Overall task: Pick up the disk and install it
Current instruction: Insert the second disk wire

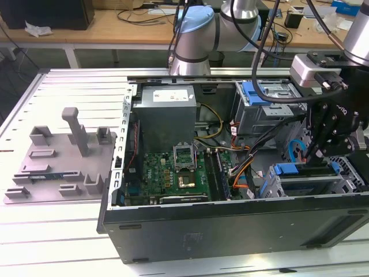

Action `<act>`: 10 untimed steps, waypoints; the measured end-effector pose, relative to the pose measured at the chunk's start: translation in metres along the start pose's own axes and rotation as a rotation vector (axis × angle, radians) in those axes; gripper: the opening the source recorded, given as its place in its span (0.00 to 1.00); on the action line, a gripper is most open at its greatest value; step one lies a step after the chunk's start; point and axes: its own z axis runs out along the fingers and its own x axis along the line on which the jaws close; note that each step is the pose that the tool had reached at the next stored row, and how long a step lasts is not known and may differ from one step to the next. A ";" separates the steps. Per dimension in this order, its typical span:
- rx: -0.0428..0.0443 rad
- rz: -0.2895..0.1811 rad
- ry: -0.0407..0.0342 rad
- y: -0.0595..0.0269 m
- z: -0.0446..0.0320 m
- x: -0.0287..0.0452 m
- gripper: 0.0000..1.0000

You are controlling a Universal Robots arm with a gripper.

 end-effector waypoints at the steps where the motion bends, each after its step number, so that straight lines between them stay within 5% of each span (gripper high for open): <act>1: 0.0000 0.000 0.0001 0.0000 0.0001 -0.0003 0.16; 10: 0.0003 -0.005 0.0001 -0.0008 0.0023 -0.0014 0.16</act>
